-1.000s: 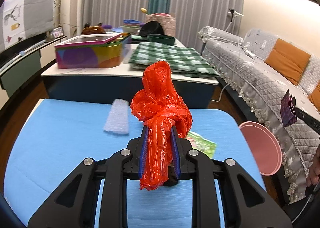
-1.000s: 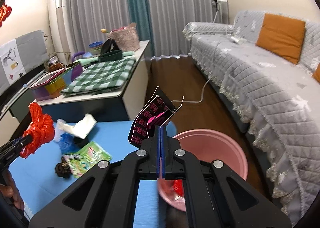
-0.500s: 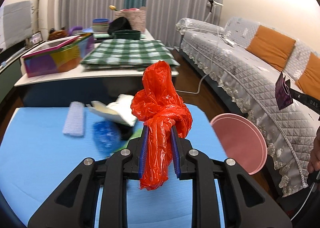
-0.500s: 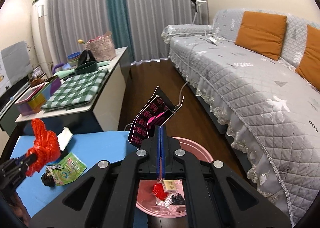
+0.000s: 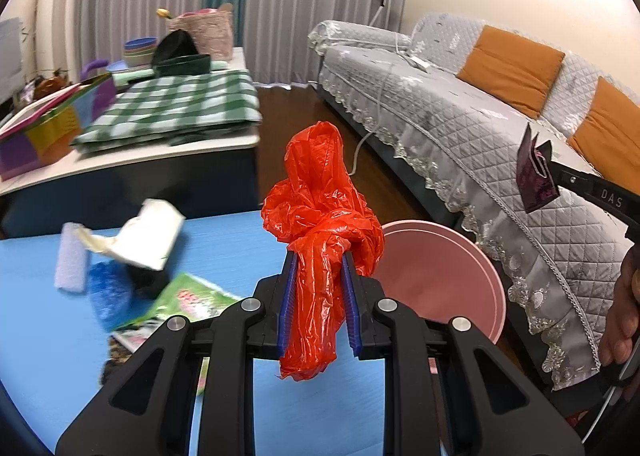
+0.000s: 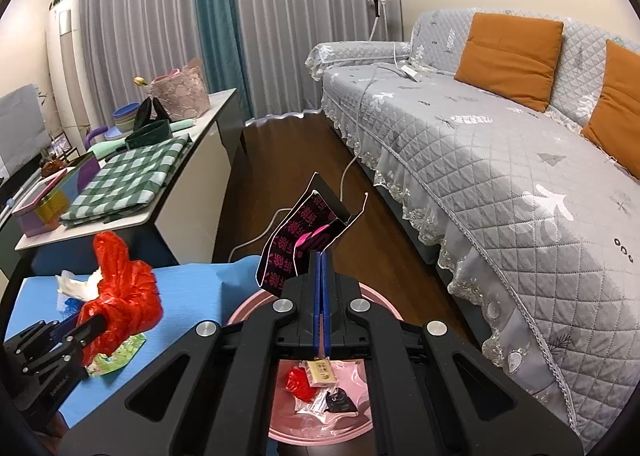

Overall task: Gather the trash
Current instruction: 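Carry the red bag and patterned packet in both grippers over the pink bin, then open both grippers to drop the red bag and patterned packet into the bin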

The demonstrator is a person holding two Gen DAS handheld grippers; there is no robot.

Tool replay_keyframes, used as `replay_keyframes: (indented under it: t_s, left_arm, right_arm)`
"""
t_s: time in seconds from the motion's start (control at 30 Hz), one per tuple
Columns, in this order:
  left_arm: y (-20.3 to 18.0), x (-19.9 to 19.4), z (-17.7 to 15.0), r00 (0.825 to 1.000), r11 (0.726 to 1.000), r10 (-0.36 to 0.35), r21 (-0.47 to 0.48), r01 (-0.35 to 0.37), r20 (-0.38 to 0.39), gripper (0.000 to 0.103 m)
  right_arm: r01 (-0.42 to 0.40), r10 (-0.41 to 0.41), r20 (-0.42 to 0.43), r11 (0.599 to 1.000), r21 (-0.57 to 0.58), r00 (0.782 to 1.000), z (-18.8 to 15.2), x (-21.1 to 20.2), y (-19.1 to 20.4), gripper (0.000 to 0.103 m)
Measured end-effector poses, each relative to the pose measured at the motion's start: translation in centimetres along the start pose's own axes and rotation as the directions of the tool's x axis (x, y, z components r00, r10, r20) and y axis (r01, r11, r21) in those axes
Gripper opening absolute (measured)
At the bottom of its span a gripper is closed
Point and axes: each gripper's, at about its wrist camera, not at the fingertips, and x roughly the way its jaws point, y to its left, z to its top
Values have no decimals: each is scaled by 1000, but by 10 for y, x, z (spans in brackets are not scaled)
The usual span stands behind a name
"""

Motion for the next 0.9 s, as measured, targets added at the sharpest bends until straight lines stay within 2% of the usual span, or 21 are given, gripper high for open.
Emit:
replay_keyframes:
  t_s: [0.4, 0.67, 0.7, 0.77, 0.8, 0.83, 0.9]
  left_arm:
    - [-45, 45, -3, 997, 998, -60, 25, 61, -44, 21]
    - [-62, 64, -2, 993, 995, -94, 37, 97, -74, 23]
    - [-63, 67, -2, 991, 994, -102, 36, 106, -84, 26]
    - [-62, 70, -2, 990, 993, -105, 34, 109, -99, 38]
    - [-63, 70, -3, 990, 994, -102, 32, 106, -98, 40]
    - [-62, 69, -3, 990, 994, -99, 31, 103, -96, 40]
    - [-58, 66, -4, 991, 995, -95, 27, 98, -93, 40]
  right_arm:
    - [39, -41, -45, 999, -28, 998, -11, 27, -12, 1]
    - [33, -35, -75, 999, -19, 997, -15, 39, -17, 3]
    - [31, -33, -80, 999, -18, 996, -15, 40, -18, 5]
    - [50, -50, -86, 999, -7, 995, -15, 42, -19, 27]
    - [55, -55, -83, 998, -1, 995, -15, 42, -20, 49]
    - [63, -62, -76, 998, 12, 995, -14, 41, -22, 54]
    - [64, -62, -74, 998, 26, 995, -13, 40, -23, 54]
